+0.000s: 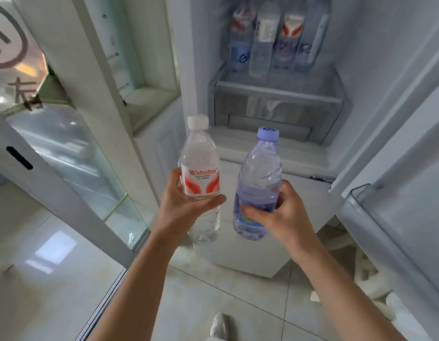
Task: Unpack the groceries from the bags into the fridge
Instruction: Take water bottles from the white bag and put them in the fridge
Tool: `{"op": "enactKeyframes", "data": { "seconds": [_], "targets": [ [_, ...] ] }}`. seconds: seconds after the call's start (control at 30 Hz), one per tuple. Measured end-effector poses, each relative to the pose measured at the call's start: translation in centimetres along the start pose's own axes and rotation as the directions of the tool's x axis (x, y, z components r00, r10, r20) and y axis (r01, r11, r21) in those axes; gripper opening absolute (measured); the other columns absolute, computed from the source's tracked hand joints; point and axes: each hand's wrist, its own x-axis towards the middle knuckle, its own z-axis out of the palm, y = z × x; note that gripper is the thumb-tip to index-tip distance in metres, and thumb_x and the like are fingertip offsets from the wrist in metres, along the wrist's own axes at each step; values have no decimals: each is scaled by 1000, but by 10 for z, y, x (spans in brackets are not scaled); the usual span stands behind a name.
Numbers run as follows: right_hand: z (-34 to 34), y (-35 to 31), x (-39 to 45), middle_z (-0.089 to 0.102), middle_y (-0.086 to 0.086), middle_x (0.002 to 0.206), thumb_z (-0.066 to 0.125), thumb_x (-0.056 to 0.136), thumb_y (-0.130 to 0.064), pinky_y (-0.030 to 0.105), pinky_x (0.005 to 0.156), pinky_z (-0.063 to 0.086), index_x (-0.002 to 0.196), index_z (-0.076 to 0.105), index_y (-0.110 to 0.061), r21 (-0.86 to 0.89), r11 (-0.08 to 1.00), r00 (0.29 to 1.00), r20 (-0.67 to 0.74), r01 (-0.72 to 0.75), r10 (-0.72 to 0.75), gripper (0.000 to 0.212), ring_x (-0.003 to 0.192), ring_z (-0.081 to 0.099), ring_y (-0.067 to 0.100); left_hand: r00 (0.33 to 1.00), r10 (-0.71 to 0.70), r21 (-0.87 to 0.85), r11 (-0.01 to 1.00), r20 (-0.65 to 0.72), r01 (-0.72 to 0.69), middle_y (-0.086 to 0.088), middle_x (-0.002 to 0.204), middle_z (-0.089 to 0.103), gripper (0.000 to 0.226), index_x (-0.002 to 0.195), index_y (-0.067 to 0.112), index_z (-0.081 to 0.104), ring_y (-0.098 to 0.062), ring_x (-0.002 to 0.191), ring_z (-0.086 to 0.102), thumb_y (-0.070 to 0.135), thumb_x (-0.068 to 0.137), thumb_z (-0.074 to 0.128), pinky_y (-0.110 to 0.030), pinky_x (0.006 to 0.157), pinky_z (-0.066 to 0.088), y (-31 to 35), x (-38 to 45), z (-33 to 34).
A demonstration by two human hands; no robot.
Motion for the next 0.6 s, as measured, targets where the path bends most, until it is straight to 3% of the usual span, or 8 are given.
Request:
{"op": "enactKeyframes", "data": {
  "seconds": [0.1,0.23,0.33,0.43,0.6],
  "targets": [
    [-13,-7,47,67,-5,97,88,60,-27,10,63,48,110,54,-16,-19,1000,997,-69,16,-17,62,82,63,0,999,41,-28,999,33,-40,6,89,66,65,109,19,48,5,69,67,5,60,88,-14,62,52,19,49,20],
    [-31,-21,103,67,-5,94,89,59,-26,13,62,50,106,56,-15,-29,999,986,-160,41,-45,59,80,65,1,992,103,-21,995,71,-101,1,95,70,74,109,21,53,-13,85,70,23,47,94,-38,78,57,42,112,39],
    [-42,-32,139,69,-6,96,90,57,-24,22,71,54,108,57,-16,2,998,968,-247,57,-55,61,85,67,3,981,175,-20,984,80,-174,1,94,71,73,108,20,55,-15,84,70,22,45,94,-37,75,58,64,152,57],
    [-53,-43,171,67,-10,93,89,58,-17,12,67,49,106,55,-16,3,996,937,-340,86,-80,59,77,64,-6,967,235,-29,972,101,-234,1,94,73,71,110,14,58,-14,84,71,15,49,94,-36,76,59,87,188,76],
    [-74,-65,222,68,-7,93,90,55,-16,16,70,50,98,58,-19,-67,986,874,-456,154,-167,53,80,65,-1,937,306,-65,952,170,-299,0,99,72,67,113,14,58,-13,88,71,11,55,91,-32,78,59,122,241,110]
  ]
}}
